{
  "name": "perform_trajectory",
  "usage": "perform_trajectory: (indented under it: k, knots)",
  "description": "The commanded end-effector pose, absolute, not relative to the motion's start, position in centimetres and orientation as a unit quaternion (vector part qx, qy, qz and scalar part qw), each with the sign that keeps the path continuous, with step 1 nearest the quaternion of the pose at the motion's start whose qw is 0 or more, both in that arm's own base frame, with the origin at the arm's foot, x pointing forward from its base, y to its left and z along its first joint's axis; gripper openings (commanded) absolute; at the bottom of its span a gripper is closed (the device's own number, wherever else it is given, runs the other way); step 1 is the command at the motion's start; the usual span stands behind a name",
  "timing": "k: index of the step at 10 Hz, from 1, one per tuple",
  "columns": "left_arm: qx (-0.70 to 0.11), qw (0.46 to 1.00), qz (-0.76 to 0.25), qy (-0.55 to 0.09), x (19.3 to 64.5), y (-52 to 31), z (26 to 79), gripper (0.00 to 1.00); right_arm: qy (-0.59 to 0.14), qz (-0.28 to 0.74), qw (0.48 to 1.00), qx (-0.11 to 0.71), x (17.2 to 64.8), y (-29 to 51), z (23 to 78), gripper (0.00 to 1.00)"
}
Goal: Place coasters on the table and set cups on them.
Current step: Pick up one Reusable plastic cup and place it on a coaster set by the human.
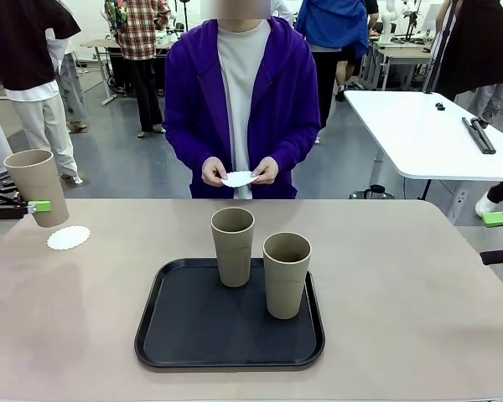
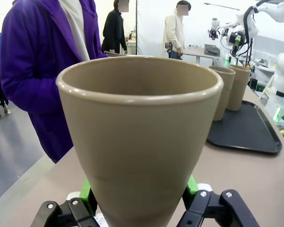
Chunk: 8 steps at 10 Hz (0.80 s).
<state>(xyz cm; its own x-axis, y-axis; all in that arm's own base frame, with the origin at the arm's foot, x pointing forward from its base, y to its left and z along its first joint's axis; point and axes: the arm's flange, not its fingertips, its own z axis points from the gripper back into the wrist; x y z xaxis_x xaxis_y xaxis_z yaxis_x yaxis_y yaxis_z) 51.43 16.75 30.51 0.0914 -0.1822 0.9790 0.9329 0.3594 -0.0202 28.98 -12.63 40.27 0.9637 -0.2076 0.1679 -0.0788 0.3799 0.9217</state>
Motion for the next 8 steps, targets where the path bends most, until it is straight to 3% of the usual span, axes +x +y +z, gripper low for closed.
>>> perform_trajectory:
  k: [1, 8]
  knots:
    - [-0.343, 0.65, -0.446, -0.511, 52.2, 16.4, 30.1, 0.84, -0.133, -0.038, 0.818, 0.558, 29.0, -12.7, 40.4, 1.0]
    - [-0.354, 0.655, -0.434, -0.507, 52.0, 16.6, 29.9, 0.84, -0.133, -0.038, 0.818, 0.558, 29.0, -12.7, 40.4, 1.0]
